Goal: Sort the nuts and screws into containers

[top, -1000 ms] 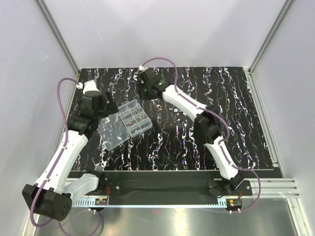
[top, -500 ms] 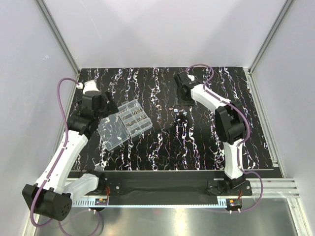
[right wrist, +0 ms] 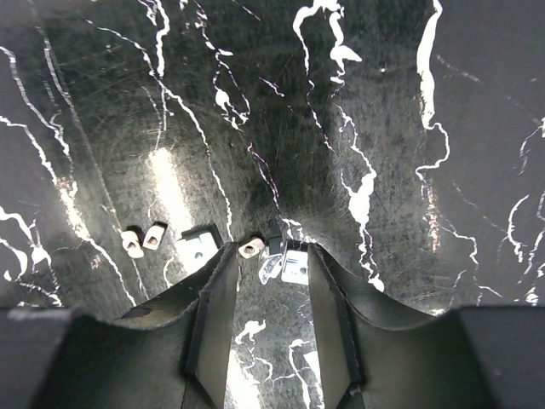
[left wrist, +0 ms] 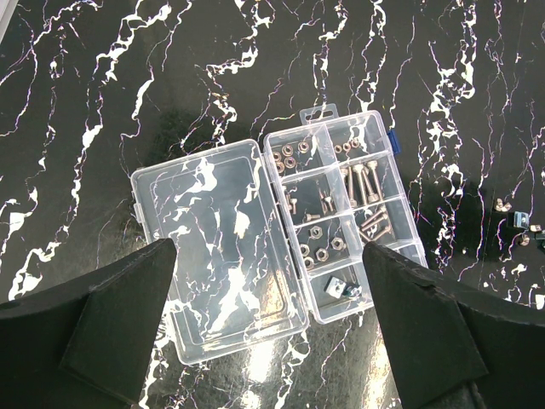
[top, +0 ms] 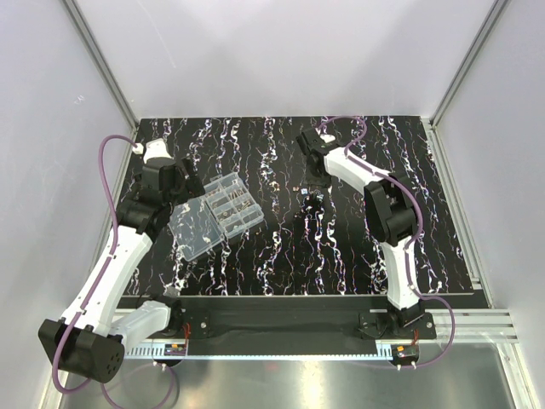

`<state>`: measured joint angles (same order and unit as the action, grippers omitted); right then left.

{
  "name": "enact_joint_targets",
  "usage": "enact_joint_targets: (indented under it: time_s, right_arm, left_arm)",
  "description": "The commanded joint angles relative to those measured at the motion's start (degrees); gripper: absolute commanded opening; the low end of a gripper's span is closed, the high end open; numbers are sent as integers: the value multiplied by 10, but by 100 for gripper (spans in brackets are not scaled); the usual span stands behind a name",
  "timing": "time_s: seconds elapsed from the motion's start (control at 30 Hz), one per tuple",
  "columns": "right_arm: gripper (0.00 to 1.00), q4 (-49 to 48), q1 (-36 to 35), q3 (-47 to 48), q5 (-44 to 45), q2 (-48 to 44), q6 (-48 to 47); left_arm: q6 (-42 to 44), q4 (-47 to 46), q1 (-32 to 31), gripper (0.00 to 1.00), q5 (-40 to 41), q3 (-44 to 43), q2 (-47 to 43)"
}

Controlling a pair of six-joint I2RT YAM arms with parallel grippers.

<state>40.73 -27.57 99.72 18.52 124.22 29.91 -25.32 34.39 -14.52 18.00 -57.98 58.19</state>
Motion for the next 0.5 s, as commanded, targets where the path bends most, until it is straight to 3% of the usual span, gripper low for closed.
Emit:
enact_joint_targets:
  time_s: [0.0, 0.47]
  right_arm:
    - [44, 7, -2, 10, 9, 1, 31]
    - [37, 5, -2, 6, -5, 16, 45]
  left_arm:
    - [4, -20, -1, 99, -5, -2, -1]
    - [4, -20, -1, 99, -2, -2, 1]
